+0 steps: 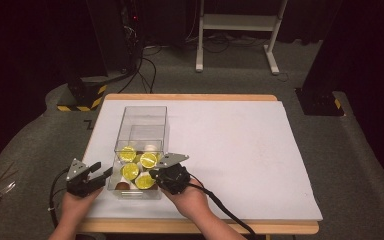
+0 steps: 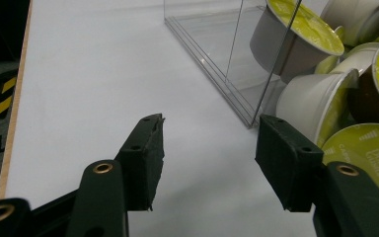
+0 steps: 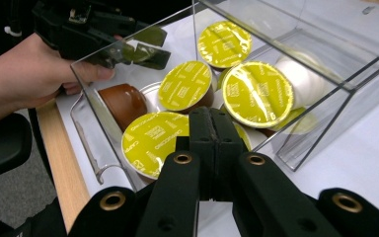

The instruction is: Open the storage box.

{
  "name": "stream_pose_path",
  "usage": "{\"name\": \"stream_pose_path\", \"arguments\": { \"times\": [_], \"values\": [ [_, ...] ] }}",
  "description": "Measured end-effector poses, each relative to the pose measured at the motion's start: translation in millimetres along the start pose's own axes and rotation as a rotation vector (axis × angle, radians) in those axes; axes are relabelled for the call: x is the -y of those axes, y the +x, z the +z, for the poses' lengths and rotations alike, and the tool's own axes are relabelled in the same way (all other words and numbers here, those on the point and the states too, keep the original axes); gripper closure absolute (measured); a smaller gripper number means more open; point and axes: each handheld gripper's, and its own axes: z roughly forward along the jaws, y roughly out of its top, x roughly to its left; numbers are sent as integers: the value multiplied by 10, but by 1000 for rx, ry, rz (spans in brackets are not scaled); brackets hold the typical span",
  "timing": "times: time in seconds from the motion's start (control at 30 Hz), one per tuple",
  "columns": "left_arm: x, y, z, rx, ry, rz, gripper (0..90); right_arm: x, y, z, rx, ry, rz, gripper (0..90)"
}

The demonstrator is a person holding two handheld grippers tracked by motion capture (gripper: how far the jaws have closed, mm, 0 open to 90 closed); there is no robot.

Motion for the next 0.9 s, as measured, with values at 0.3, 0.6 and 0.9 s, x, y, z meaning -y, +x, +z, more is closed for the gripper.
{"name": "stream_pose_path", "arguments": {
  "times": [0.3,0.6,0.9],
  "values": [
    [-2,2,2,2,3,5,444,-19,70,56,-38,15,41,580],
    [-1,3,0,5,0,1,444,-107,234,196,-22,22,24,427],
    [0,5,-3,9,-1,0,443,-99,338,264,28,54,-40,512]
  ]
}}
